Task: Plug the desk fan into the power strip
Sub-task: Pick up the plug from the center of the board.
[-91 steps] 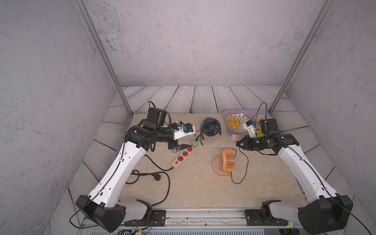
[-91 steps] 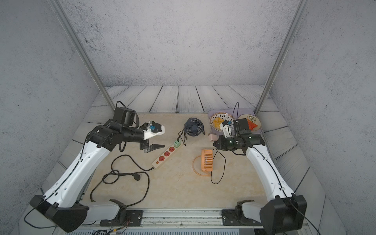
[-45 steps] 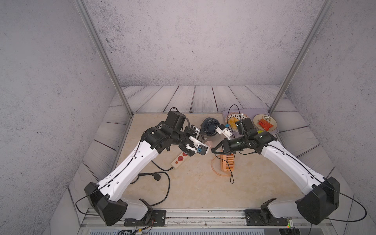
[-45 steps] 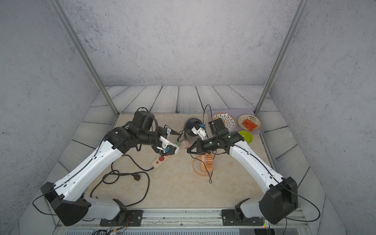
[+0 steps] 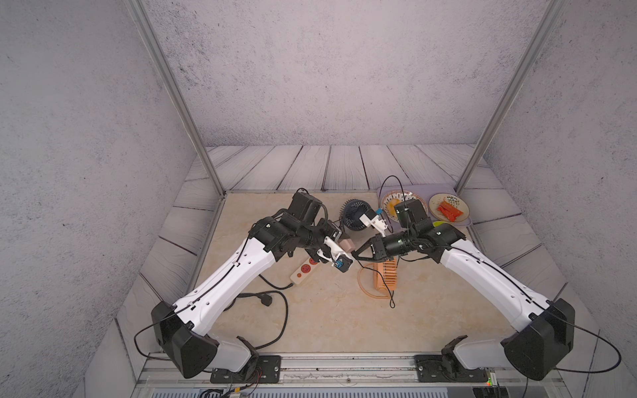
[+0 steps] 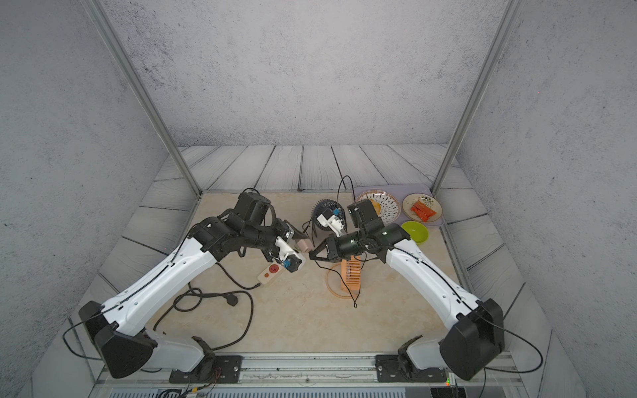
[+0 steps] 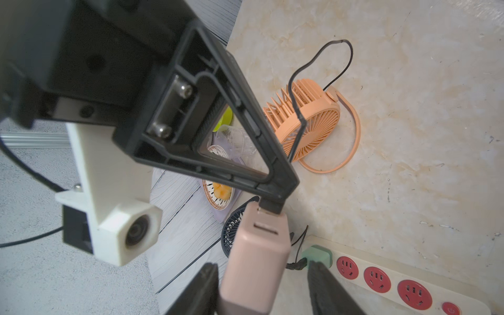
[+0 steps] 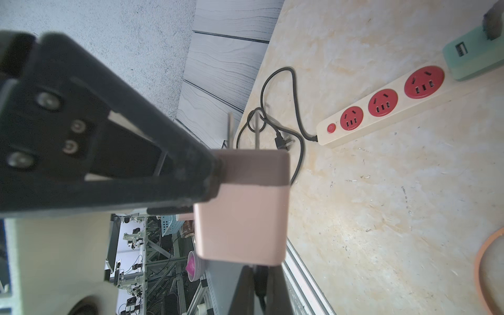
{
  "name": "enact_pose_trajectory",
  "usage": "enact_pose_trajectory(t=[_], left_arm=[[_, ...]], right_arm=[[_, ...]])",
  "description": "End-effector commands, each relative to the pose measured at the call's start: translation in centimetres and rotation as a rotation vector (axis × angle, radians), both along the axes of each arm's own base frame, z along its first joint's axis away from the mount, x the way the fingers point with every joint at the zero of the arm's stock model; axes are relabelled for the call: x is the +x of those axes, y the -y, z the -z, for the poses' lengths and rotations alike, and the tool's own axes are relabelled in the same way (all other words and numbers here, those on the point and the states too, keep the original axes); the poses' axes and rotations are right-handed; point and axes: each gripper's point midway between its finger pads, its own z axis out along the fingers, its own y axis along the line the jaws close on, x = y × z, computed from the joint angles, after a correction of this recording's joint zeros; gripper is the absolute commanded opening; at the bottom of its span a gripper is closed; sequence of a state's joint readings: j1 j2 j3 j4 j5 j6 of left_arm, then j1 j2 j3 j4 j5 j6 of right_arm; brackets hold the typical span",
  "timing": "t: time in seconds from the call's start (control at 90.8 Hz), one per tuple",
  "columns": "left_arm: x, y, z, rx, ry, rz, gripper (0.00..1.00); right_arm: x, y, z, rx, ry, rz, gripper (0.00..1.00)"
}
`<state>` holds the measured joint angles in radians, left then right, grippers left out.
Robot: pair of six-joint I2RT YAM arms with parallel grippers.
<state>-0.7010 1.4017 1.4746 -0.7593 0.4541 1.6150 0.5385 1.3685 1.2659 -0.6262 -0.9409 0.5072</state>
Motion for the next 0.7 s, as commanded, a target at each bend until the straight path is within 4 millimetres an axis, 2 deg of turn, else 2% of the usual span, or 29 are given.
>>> enact_pose_trajectory(t=[0.0,0.132,0.33,0.429,0.693], left_arm=[[-1.0,0.3,0.4,0.014,-0.043,0.032,0.51],[-0.7,0.4,0.8,0.015,-0.047,0.019,0.35],[0.5,0.5,0.1,-0.036,-0.089,-0.104,0.13],[1.0,0.5,-0.6,-0.079,-0.137,-0.181,0.07],[0.8,0.4,-1.8,-0.203,-0.332,-0.312,0.07]], right_arm=[[-0.1,-0.4,-1.7,0.044,0.041,-0.023,0.0],[-0.2,-0.4,-1.9,0.047,0.051,-0.032,0.0],[-0.8,0.0,-2.6,0.059,0.091,-0.04,0.0],[-0.7,0.5,-3.4,0.052,0.153,-0.02,0.17],[0.0,2.6,-7.1,0.087,0.352,0.103,0.44]])
